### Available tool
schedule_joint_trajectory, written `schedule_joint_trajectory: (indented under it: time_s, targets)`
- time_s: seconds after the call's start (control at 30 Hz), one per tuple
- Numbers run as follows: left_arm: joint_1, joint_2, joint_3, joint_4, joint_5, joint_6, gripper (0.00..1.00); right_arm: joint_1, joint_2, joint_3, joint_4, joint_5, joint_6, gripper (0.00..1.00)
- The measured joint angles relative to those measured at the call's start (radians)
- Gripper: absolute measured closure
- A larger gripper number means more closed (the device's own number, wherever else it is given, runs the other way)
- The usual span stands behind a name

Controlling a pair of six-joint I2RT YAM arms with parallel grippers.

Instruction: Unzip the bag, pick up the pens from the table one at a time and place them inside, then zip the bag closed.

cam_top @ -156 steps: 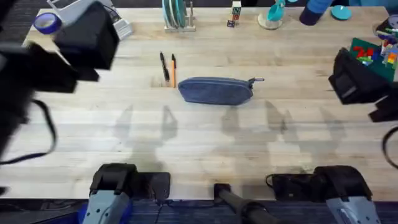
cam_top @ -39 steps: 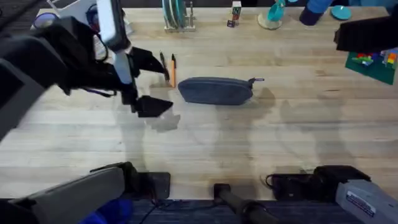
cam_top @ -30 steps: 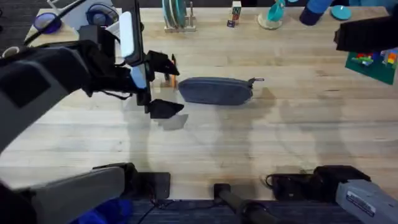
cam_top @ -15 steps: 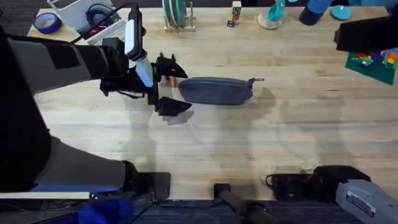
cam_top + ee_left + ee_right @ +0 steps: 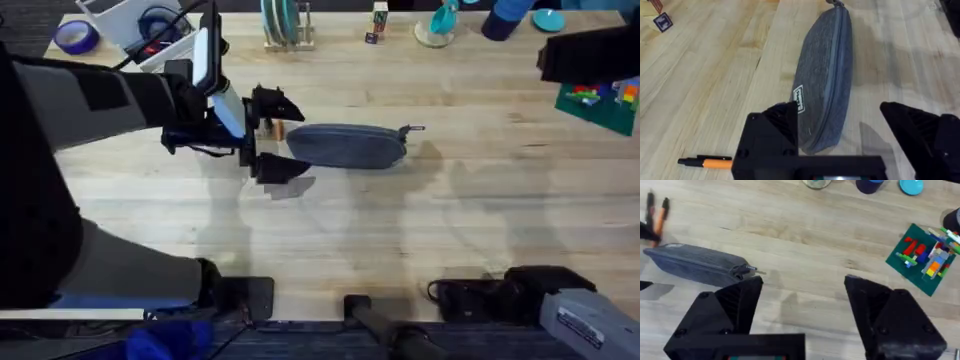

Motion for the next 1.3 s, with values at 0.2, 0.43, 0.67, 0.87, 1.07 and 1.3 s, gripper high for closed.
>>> schedule_joint_trajectory:
  time_s: [0.2,0.43,0.67,0.87,1.07,1.3]
  targets:
    - [0.0,0.0,0.0,0.005,0.002,-0.007,0.687,0.0,0.0,0.0,0.0,0.0,0.0,0.006]
    - [0.002,0.0,0.0,0.005,0.002,-0.004,0.956,0.0,0.0,0.0,0.0,-0.003,-0.022,0.005]
    - [0.002,0.0,0.0,0.005,0.002,-0.004,0.956,0.0,0.0,0.0,-0.002,-0.074,-0.243,0.005]
    - [0.002,0.0,0.0,0.005,0.002,-0.004,0.956,-0.006,0.0,-0.02,-0.016,-0.144,-0.437,0.006]
    - [0.002,0.0,0.0,0.005,0.002,-0.004,0.956,-0.067,0.021,-0.103,-0.028,-0.288,-0.621,0.006]
    - [0.002,0.0,0.0,0.005,0.002,-0.004,0.956,-0.166,0.097,-0.124,-0.026,-0.526,-0.882,0.006]
